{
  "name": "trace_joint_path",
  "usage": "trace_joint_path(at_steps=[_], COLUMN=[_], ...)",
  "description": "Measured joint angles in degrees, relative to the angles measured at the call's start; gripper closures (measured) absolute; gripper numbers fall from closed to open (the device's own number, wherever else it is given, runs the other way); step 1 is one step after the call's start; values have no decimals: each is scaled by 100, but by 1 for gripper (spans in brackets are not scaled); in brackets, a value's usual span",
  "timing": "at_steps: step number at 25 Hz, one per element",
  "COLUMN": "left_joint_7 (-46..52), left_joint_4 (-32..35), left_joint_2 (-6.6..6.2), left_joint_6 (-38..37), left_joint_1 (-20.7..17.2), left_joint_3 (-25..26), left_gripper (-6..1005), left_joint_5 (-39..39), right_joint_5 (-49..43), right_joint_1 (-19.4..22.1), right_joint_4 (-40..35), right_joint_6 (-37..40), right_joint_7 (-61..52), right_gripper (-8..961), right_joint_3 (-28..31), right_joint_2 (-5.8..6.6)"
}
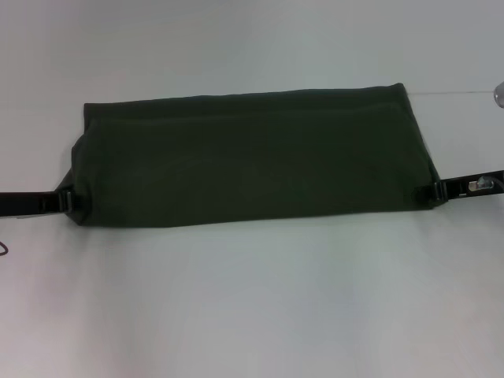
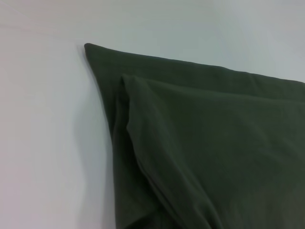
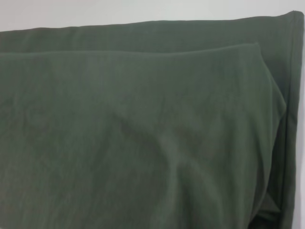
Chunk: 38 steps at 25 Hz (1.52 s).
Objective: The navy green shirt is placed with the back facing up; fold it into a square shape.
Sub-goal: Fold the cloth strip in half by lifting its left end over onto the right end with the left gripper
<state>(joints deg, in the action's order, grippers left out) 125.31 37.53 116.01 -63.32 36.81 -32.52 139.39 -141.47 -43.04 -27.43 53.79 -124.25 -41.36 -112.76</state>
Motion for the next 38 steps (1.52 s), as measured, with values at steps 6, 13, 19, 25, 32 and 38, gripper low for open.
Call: trace_joint_path(at_steps=[6, 13, 19, 25, 32, 38], left_joint_7=[49, 142, 203, 278, 345, 397], left_joint_4=[0, 0, -1, 0, 0, -37], left_joint_2=[0, -18, -33, -44, -44, -63], left_joint_6=[-13, -29, -30, 19, 60, 88], left_joint_1=[23, 53, 56, 66, 72, 120], left_joint_3=[0, -3, -9, -9, -1, -63], left_gripper=[912, 870, 833, 686, 598, 603], left_joint_5=[0, 1, 8, 76, 166, 382], right_joint_5=[26, 40, 41, 41, 41, 41], right_joint_1=[14, 16, 16, 16, 16, 28], right_joint_4=[-1, -2, 0, 1, 1, 2], right_joint_6=[0, 5, 8, 10, 17, 18], right_joint_7=[93, 119, 114, 105, 91, 99], right_gripper=[857, 931, 931, 931, 931, 930], right_joint_3=[22, 10, 8, 15, 28, 34], right_joint_2=[0, 0, 0, 0, 0, 0])
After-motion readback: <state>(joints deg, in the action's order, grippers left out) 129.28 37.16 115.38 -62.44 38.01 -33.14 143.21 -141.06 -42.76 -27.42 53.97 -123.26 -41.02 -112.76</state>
